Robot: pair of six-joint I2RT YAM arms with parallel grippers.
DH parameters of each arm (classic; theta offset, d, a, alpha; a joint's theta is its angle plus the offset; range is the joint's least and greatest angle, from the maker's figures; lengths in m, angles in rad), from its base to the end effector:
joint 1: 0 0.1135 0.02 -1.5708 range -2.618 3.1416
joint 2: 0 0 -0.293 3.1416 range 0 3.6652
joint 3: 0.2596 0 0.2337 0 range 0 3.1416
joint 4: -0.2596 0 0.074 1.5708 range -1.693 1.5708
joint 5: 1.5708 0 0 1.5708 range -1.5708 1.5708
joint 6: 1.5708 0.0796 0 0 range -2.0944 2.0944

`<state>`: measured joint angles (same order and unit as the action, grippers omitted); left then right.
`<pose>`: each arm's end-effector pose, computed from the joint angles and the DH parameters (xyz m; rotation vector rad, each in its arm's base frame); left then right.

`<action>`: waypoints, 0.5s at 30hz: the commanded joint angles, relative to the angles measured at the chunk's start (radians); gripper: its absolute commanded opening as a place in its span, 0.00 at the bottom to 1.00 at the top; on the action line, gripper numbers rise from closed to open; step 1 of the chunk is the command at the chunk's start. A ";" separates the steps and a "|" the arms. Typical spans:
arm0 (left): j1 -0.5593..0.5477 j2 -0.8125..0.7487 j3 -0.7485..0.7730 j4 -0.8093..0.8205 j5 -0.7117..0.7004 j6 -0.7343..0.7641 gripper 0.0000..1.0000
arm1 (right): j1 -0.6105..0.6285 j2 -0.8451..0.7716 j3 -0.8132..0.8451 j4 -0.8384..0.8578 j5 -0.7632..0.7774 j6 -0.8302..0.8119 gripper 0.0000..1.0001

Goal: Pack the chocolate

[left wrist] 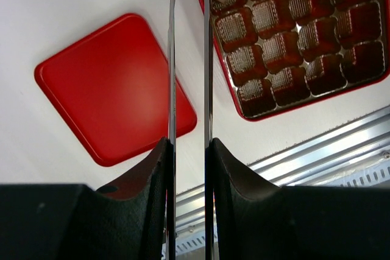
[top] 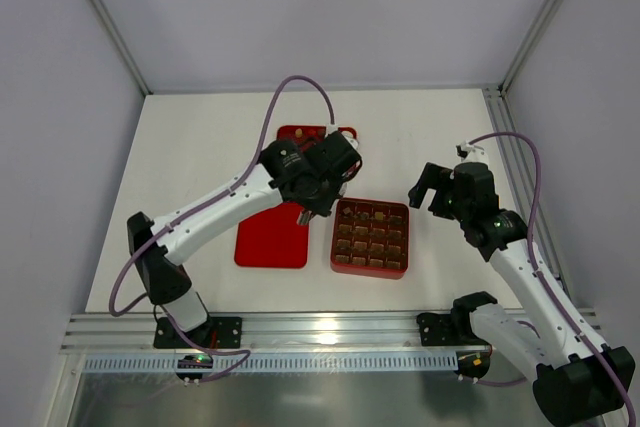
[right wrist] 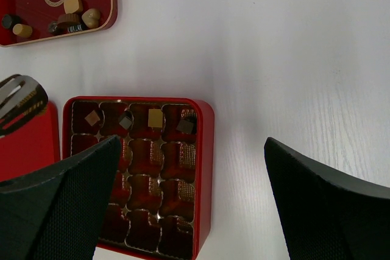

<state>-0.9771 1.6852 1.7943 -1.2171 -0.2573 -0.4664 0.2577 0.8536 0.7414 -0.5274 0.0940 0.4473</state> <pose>0.2063 -0.2695 0.3537 0.5854 2.5590 -0.1537 0.1775 0.0390 0.2772 0.2626 2.2066 0.2873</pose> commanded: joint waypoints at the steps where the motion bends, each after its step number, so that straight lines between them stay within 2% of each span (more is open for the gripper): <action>1: -0.043 -0.059 -0.047 0.016 -0.023 -0.058 0.28 | -0.003 -0.007 0.000 0.030 0.016 0.010 1.00; 9: -0.133 -0.104 -0.131 0.041 -0.030 -0.109 0.28 | -0.003 -0.004 -0.004 0.027 0.013 0.011 1.00; 15: -0.167 -0.098 -0.141 0.048 -0.031 -0.118 0.28 | -0.005 0.010 -0.005 0.033 0.013 0.013 1.00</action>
<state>-1.1313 1.6234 1.6531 -1.2041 -0.2623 -0.5621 0.2577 0.8555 0.7410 -0.5274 0.0940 0.4511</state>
